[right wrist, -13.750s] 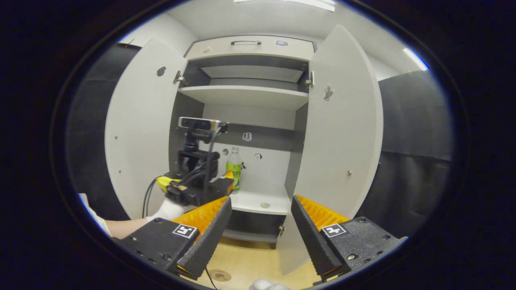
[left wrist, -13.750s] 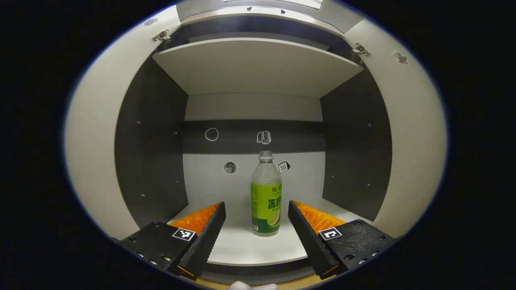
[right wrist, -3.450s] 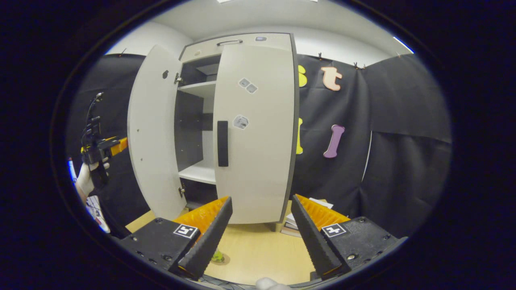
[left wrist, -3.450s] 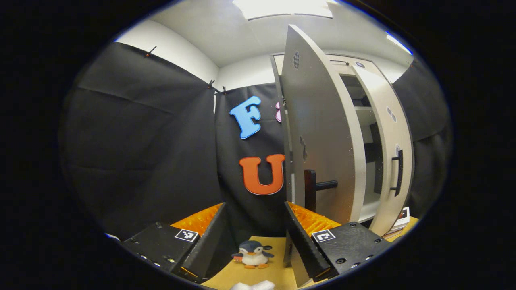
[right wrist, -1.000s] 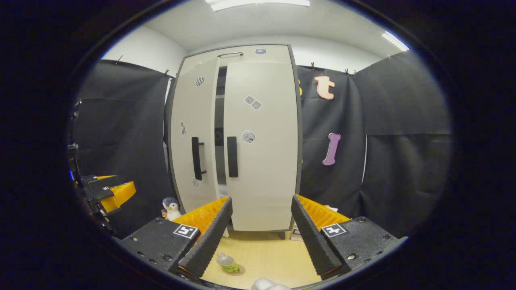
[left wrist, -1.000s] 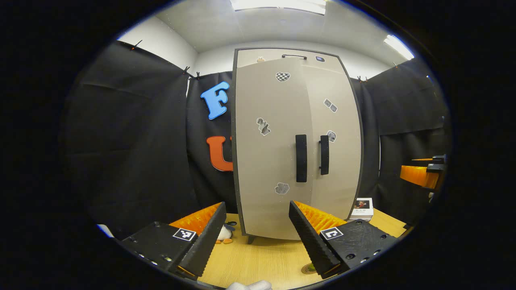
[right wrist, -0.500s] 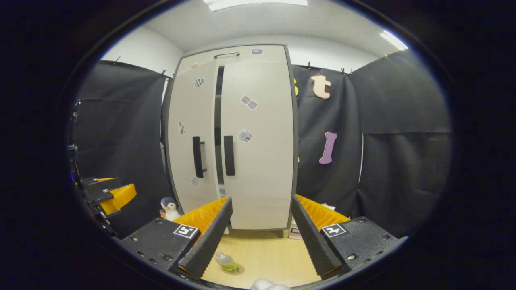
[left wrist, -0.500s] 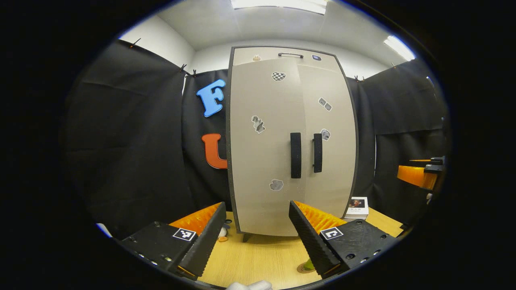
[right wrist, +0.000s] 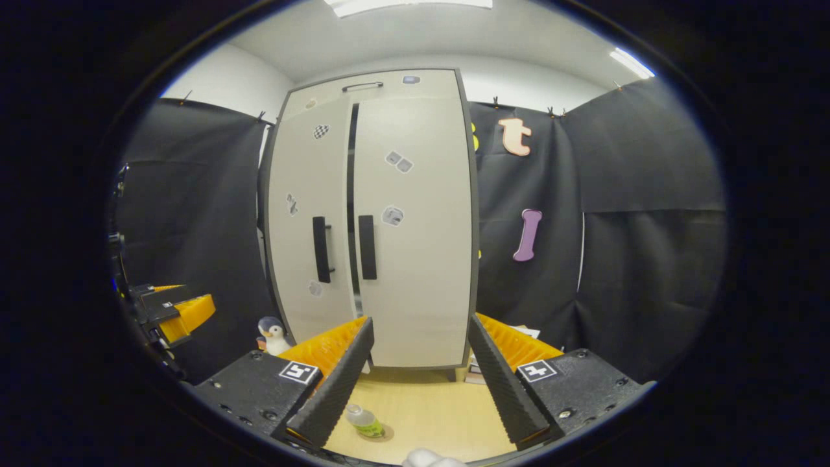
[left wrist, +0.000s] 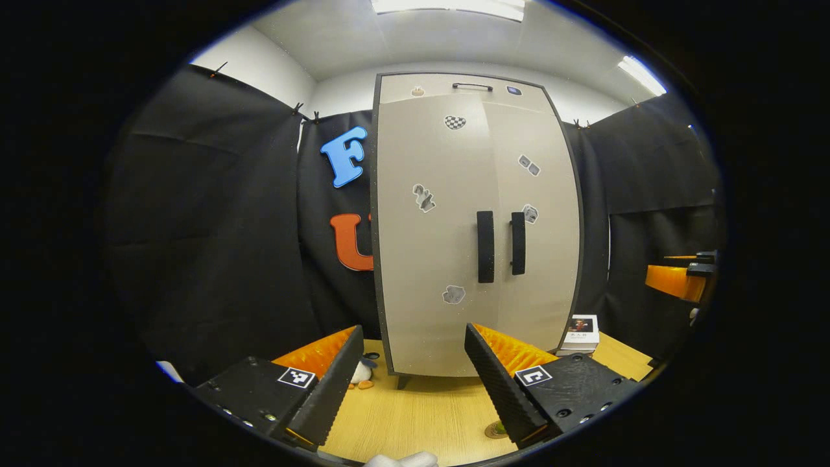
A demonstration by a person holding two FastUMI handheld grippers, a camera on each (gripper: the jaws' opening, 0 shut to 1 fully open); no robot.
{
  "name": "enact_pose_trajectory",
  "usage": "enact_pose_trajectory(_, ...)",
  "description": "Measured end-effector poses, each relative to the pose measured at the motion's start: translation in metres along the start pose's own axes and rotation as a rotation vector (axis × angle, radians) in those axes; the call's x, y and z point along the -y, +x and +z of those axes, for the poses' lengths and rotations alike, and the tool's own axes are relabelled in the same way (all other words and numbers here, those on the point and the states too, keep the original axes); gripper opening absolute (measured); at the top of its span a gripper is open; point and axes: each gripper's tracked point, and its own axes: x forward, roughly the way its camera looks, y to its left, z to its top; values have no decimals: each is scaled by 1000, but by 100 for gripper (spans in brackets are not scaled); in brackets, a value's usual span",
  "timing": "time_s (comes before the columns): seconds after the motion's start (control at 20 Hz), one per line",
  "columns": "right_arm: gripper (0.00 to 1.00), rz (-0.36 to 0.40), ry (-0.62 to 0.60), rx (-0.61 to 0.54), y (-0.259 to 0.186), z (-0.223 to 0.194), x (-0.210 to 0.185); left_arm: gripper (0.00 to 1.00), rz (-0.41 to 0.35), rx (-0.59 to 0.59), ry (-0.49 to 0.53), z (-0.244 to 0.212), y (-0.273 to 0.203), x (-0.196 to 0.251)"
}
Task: Grasp the bottle in the cabinet with the left hand and place it on the coaster, then close the right door with the right hand and the left door with the left hand.
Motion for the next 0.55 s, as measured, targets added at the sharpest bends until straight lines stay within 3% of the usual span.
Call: enact_pose_trajectory(0.55,94,-9,-1,1,0,3,4,96,-17,9,-10,5,2,6)
